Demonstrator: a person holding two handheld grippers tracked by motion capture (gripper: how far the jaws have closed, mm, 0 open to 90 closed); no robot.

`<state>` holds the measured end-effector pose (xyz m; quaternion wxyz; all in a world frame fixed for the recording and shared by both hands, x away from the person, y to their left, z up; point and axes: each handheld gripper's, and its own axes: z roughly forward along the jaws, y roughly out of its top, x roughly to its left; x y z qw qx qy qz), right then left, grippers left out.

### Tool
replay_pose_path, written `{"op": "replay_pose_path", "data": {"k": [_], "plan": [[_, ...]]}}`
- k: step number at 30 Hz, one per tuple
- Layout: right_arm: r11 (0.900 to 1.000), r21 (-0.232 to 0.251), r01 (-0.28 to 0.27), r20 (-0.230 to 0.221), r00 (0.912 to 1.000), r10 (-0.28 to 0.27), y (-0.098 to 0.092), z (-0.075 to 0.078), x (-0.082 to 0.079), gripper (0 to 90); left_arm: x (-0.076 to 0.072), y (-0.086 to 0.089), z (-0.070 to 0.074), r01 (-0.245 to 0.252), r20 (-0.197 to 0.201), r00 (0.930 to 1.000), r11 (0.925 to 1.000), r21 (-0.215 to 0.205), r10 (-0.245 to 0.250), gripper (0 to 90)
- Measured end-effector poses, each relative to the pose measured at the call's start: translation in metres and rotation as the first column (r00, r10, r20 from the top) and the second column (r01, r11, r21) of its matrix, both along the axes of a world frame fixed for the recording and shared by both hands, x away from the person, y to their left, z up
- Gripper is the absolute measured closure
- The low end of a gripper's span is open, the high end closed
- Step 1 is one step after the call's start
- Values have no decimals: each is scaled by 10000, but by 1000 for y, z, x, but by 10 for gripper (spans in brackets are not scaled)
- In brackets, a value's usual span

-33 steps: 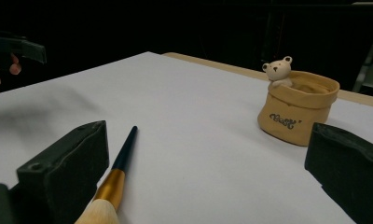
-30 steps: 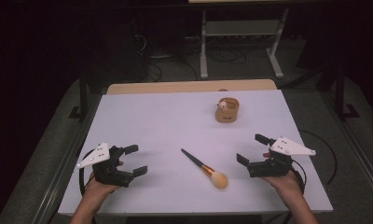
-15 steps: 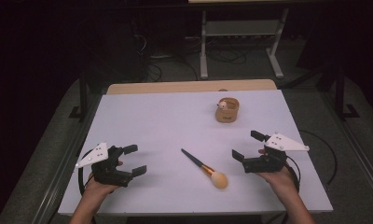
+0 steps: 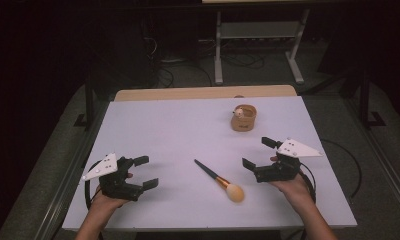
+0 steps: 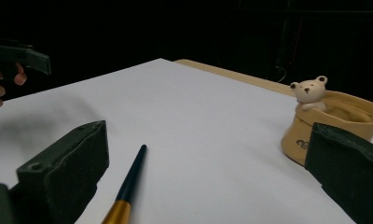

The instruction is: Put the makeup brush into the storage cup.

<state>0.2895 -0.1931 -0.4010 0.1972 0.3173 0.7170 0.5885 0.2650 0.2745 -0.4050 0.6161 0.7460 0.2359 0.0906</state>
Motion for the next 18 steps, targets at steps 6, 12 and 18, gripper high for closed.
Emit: {"op": "replay_pose_path", "data": {"k": [6,12,18], "plan": [[9999,-19,-125,-49,9999,125,6,-1,3,0,0,-1,0,-1,4,10000,10000,26,1,121],[9996,32,-293,-68,9995,294,17,0,7,0,-1,-1,0,-3,14,10000,10000,-22,3,121],[9990,102,-433,-80,9990,434,24,0,10,0,-1,-1,1,-25,28,10000,10000,-68,25,121]]}}
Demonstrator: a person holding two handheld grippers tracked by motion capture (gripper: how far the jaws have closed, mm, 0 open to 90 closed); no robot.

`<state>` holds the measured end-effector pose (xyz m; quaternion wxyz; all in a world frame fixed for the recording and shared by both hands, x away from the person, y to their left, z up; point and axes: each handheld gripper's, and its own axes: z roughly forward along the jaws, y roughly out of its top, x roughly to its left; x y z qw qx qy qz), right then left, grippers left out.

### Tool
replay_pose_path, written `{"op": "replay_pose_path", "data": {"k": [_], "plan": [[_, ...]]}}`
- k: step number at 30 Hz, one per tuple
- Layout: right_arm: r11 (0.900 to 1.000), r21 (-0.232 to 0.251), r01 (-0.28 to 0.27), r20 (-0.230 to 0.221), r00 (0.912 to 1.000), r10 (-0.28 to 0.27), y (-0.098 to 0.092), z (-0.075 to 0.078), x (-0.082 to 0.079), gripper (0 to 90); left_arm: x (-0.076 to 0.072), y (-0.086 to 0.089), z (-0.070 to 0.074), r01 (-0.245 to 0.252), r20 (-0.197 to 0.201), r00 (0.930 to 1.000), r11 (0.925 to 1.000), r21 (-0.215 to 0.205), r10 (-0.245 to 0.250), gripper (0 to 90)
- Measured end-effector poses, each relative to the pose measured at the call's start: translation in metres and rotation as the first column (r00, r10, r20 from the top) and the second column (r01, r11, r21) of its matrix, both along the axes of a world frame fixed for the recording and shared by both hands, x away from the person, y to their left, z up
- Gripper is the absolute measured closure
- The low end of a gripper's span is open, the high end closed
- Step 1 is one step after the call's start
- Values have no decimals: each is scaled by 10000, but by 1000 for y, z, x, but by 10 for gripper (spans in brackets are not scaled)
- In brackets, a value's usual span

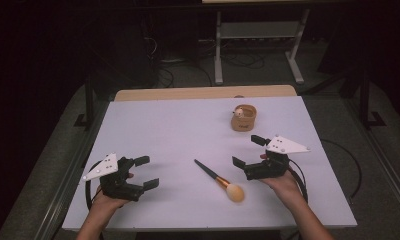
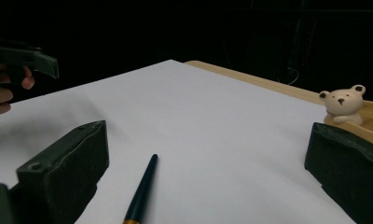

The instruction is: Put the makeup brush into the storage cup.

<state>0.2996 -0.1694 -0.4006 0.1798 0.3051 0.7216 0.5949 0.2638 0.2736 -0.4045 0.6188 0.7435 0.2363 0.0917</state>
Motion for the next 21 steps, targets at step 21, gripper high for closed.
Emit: {"op": "replay_pose_path", "data": {"k": [21], "plan": [[9989,152,-435,7,9991,435,18,1,8,0,0,-1,0,48,-2,10000,10000,6,-48,121]]}}
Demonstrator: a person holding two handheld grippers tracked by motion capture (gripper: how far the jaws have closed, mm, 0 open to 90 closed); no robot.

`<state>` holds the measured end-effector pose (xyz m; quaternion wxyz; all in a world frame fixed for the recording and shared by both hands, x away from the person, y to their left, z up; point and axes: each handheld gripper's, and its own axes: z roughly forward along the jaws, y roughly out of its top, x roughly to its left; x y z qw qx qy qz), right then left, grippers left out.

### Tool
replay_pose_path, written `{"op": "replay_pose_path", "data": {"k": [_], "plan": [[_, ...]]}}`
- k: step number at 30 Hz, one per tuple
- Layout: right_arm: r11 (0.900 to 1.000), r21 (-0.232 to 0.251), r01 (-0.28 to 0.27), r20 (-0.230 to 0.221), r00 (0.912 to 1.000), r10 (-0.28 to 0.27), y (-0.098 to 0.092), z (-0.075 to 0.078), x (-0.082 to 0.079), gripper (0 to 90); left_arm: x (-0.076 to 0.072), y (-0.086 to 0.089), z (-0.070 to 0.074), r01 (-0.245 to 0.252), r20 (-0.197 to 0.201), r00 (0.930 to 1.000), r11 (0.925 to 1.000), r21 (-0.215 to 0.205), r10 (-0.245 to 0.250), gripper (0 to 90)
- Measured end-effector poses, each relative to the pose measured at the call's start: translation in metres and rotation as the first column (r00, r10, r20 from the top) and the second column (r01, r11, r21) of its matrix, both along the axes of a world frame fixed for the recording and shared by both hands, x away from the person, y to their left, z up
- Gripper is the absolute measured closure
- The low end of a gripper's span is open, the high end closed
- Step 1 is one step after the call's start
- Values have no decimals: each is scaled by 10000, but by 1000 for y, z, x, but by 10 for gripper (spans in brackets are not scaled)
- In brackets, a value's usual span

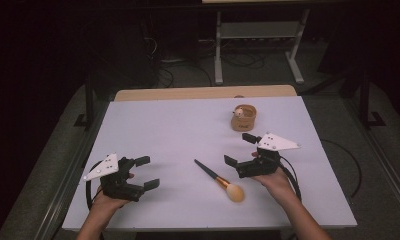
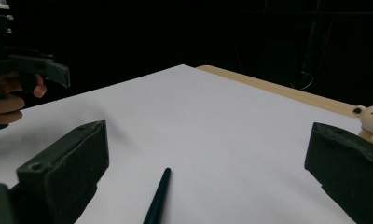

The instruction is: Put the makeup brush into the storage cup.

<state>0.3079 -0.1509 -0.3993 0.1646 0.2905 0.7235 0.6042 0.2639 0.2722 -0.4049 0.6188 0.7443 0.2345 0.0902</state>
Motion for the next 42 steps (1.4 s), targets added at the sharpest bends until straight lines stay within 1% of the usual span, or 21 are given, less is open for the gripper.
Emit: {"op": "replay_pose_path", "data": {"k": [7,18,19,21,27,30,33,37,39,41,42], "plan": [[9999,51,-108,88,9999,108,6,2,4,0,0,0,0,23,5,10000,10000,-9,-23,121],[9996,128,-232,83,9997,231,19,4,12,0,0,1,0,65,-26,10000,10000,4,-65,121],[9997,79,-239,123,9996,238,20,4,13,0,0,1,0,65,-16,10000,10000,-22,-65,121],[9996,117,-252,57,9997,251,22,4,14,0,0,0,0,68,-14,10000,10000,-49,-68,121],[9993,193,-314,120,9994,312,28,5,17,0,0,1,0,70,-20,10000,9999,-101,-70,122],[9991,185,-373,80,9993,372,32,6,19,0,0,1,0,68,-26,10000,9999,-100,-68,122],[9989,148,-440,131,9990,438,36,6,21,0,0,1,0,86,-23,10000,9999,-91,-86,122],[9987,212,-462,100,9989,460,40,7,22,0,0,2,1,81,-5,10000,9999,-97,-81,122],[9986,170,-503,158,9986,500,41,6,23,0,0,2,1,85,-2,10000,9999,-75,-85,122],[9986,195,-495,145,9987,492,42,6,24,0,0,1,0,109,12,9999,9999,-88,-109,122],[9986,199,-491,64,9988,490,43,6,24,0,0,1,0,109,12,9999,9999,-88,-109,122]]}}
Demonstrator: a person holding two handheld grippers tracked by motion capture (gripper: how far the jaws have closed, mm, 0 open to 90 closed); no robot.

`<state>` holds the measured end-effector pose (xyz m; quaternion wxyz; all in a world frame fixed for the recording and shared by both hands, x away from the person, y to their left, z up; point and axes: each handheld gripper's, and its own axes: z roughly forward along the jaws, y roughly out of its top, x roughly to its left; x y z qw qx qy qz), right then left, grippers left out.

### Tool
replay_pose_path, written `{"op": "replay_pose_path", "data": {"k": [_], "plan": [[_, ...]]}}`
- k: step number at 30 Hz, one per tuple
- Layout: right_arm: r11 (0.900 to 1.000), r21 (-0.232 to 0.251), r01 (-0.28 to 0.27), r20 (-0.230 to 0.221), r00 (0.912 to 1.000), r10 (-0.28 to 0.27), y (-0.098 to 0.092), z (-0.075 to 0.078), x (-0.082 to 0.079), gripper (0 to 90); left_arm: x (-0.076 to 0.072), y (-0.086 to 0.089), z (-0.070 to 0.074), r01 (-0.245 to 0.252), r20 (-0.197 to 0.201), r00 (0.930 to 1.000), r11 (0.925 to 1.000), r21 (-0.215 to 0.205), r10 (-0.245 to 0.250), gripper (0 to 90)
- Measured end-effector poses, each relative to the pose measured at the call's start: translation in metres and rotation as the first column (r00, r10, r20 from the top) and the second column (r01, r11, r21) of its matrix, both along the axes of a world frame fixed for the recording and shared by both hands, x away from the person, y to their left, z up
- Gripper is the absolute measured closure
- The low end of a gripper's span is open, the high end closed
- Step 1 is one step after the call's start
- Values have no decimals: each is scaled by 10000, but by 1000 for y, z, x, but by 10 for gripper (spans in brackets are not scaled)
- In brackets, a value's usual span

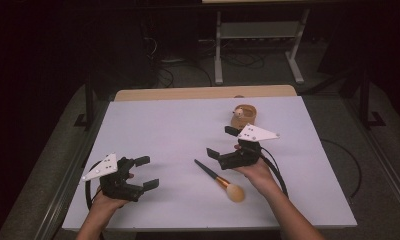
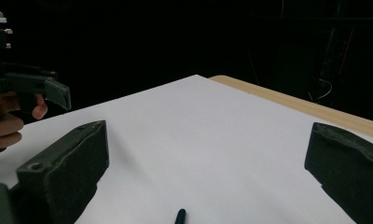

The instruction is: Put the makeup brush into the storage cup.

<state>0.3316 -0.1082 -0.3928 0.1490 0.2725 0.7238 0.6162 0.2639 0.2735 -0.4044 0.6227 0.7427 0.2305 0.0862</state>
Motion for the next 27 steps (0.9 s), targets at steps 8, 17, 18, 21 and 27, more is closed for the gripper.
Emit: {"op": "replay_pose_path", "data": {"k": [8,17,18,21,27], "plan": [[9998,178,-20,-8,10000,21,6,3,5,0,0,0,0,20,29,10000,10000,-32,-20,123],[9998,129,-167,-11,9999,167,23,6,12,0,0,0,0,2,18,10000,10000,-77,-2,123],[9997,158,-186,39,9998,186,24,6,13,0,0,0,0,10,23,10000,10000,-62,-10,123],[9995,187,-269,-3,9996,269,29,8,15,0,0,0,0,7,19,10000,10000,-79,-7,123],[9992,158,-368,-232,9990,371,30,7,13,0,0,2,1,-10,77,10000,9999,-134,11,123]]}}
